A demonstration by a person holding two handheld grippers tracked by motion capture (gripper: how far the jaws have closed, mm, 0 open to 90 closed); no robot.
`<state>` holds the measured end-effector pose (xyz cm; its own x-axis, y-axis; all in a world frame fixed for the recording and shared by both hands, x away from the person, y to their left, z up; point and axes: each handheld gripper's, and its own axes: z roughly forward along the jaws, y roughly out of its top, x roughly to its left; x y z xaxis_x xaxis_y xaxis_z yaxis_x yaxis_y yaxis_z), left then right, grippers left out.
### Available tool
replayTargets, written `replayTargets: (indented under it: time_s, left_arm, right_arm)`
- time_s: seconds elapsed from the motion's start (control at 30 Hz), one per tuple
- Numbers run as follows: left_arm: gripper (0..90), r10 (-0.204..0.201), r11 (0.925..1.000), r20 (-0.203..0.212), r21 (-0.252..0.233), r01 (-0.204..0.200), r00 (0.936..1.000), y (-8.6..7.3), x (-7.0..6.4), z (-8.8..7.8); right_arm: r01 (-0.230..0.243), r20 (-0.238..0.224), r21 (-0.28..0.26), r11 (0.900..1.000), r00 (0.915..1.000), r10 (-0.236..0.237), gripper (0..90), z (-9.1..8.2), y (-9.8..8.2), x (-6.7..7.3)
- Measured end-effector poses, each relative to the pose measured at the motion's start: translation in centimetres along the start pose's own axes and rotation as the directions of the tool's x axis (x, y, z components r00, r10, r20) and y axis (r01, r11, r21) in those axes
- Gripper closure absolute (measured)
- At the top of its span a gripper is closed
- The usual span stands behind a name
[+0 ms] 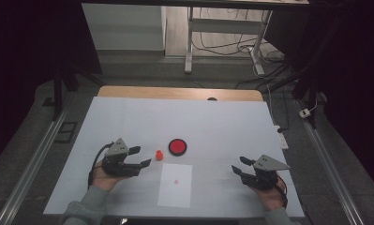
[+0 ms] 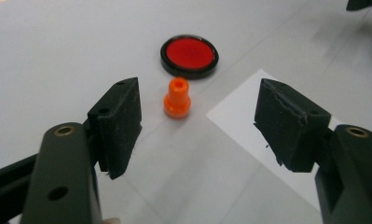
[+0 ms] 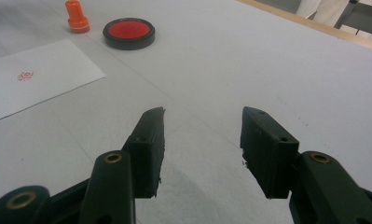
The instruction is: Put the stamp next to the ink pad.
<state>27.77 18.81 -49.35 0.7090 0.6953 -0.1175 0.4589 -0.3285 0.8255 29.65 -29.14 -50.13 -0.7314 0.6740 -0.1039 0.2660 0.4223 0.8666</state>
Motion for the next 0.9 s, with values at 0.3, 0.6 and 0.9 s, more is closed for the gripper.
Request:
replayTargets:
  time_s: [0.3,0.6,0.9]
  left_arm:
    - [31.0,0.004,0.9999,-0.011,0.016,-0.004,0.9999,-2.6,-0.2,-2.0]
    - [30.5,-0.021,0.9993,-0.021,0.031,0.021,0.9996,-4.4,-0.1,-3.2]
    - [30.3,-0.031,0.9991,-0.027,0.028,0.032,0.9991,-4.4,0.1,-3.2]
  right_arm:
    - [0.011,-0.008,0.012,1.0,0.9999,-0.011,48.2,0.0,-0.3,0.0]
    - [0.032,-0.01,0.044,0.999,0.9994,-0.032,47.6,-0.2,-0.8,-0.2]
    - [0.05,-0.022,0.059,0.997,0.9986,-0.049,46.9,-0.3,-1.0,-0.2]
